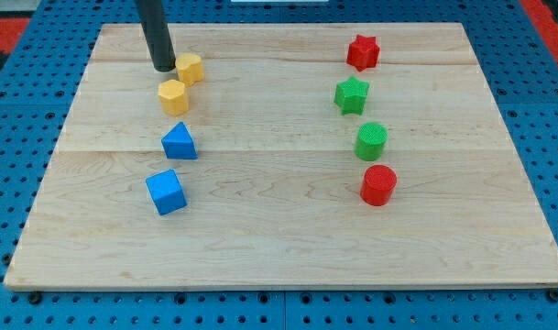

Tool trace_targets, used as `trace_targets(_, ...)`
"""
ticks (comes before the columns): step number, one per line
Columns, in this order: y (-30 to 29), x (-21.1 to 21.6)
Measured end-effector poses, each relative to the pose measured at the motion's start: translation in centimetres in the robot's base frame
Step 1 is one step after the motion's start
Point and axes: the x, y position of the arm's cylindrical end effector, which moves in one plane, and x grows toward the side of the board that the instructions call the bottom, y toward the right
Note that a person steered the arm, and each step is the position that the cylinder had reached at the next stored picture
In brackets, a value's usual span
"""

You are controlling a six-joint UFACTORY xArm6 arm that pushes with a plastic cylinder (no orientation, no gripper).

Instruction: Push the yellow heart up a bit

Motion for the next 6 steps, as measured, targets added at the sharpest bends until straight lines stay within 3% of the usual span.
trace_targets(2,-1.7,3.3)
trace_targets(3,3.1,3.4)
trace_targets(6,9.5,2.1)
